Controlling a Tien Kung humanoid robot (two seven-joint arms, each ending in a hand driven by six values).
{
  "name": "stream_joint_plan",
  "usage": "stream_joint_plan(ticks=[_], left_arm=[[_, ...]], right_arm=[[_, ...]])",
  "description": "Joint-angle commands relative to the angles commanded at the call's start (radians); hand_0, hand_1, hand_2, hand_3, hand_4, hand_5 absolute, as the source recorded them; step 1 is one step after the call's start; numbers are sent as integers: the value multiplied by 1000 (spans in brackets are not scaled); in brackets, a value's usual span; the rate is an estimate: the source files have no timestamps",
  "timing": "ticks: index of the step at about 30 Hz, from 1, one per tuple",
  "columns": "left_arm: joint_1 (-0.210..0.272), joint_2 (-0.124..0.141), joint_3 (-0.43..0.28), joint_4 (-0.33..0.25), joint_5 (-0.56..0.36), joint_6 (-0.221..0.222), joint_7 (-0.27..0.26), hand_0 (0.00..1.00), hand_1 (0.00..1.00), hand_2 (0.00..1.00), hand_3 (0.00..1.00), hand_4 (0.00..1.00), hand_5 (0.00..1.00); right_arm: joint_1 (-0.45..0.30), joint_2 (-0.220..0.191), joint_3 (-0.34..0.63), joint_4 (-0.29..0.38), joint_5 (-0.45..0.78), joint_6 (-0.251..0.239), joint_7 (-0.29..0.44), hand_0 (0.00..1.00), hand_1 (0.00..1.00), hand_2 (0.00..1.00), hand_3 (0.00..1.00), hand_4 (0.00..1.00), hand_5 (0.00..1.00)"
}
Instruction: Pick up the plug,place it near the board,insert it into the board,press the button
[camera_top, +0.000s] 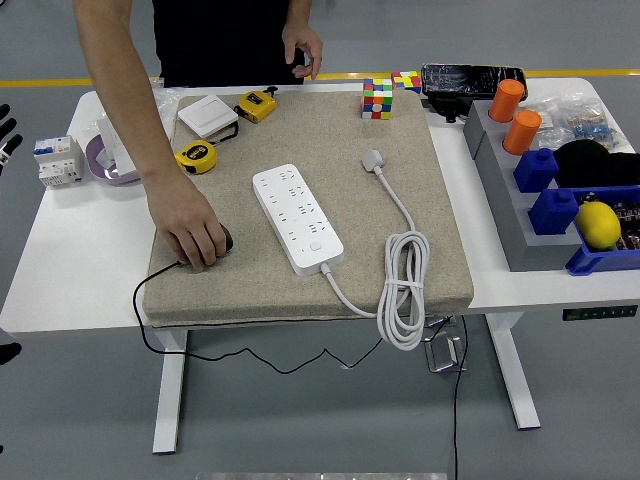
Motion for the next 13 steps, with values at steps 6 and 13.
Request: stream_joint_plan(ticks=[6, 13], left_arm=[[0, 0, 3, 1, 1, 0, 0, 855, 866, 819, 838, 998, 998], [1, 0, 6, 1, 8, -2, 1, 855, 866, 817, 837, 998, 998]], right_arm=[[0, -1, -1, -1, 1, -1, 0, 838, 765, 736, 766, 998, 900], [-1, 0, -2, 0, 1, -1, 1, 838, 766, 736, 767, 998, 900]])
